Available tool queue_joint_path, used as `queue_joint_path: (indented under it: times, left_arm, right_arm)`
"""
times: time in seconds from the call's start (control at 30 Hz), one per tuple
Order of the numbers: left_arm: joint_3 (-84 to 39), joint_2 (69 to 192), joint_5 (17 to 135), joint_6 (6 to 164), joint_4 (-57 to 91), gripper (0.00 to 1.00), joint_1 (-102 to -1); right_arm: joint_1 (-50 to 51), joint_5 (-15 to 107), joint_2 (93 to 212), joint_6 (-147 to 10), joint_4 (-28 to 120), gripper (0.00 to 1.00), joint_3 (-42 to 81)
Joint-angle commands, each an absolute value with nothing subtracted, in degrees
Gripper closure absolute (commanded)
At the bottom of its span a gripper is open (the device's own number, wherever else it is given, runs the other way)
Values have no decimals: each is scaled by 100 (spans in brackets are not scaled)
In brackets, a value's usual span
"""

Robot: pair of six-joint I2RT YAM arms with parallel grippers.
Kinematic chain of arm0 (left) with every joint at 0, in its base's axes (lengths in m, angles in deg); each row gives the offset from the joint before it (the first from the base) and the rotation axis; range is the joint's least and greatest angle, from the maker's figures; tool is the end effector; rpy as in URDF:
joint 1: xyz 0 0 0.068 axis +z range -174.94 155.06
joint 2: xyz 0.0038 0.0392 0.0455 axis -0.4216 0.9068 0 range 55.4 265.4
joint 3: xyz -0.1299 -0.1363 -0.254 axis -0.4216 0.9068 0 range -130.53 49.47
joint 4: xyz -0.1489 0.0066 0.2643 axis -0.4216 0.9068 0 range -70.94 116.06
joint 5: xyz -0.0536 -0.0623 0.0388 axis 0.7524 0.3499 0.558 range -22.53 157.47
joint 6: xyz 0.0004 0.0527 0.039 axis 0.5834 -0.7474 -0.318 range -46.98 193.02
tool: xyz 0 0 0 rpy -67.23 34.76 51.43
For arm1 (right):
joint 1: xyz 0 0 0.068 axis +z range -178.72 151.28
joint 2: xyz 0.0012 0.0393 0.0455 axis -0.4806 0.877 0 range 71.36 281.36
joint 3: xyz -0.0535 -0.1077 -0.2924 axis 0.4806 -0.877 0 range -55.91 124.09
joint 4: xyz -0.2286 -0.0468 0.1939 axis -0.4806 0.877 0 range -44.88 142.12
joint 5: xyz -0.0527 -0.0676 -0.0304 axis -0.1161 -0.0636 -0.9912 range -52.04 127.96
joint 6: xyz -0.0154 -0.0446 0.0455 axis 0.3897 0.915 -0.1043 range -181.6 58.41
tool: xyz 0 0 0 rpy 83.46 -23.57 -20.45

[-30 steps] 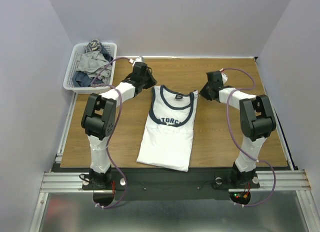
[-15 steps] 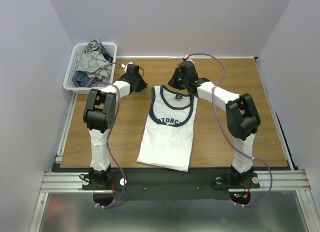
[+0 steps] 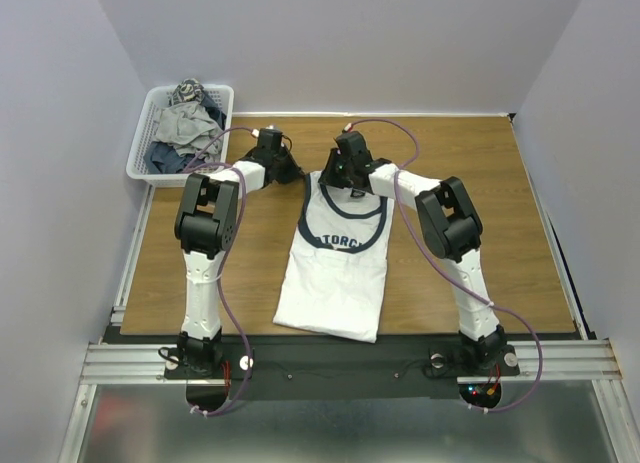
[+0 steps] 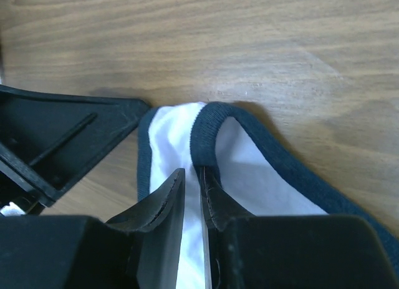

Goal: Fold and stack the tank tops
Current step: Fold the tank top

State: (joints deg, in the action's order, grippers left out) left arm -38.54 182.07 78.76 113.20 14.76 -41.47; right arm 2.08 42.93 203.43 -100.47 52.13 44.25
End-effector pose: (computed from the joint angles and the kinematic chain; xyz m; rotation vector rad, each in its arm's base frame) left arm 0.5440 -0.1721 0.1567 -0.3477 2.2374 -0.7633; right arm 0.5145 0.3119 0.1619 0.1170 2.3537 0.7273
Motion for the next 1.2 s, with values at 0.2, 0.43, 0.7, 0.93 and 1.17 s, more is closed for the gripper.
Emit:
queue_joint_path:
  times: [0.2,0.43,0.7,0.93,1.17]
  left_arm:
    - [-4044,18108,8434,11354,992,87,-4243]
    - [-3905,17977,8724,11450,702,87,-4287]
    - [-3588,17749,8847,11626,368,89,-4322]
    - [-3298,17625,8988,11802,52,90,-4357]
    - [-3192,17598,9120,11960,-265,90,-4366]
  right_arm:
    - [204,3841,20565,-10220,5215,78,4771]
    - [204,3638,20767,-10211,5286,68,4938]
    - [204,3410,20873,-10334,5312,55,5017]
    - [204,3357,20742,-10563,5303,78,4921]
    - [195,3357,20249,-10502,5277,63,4657]
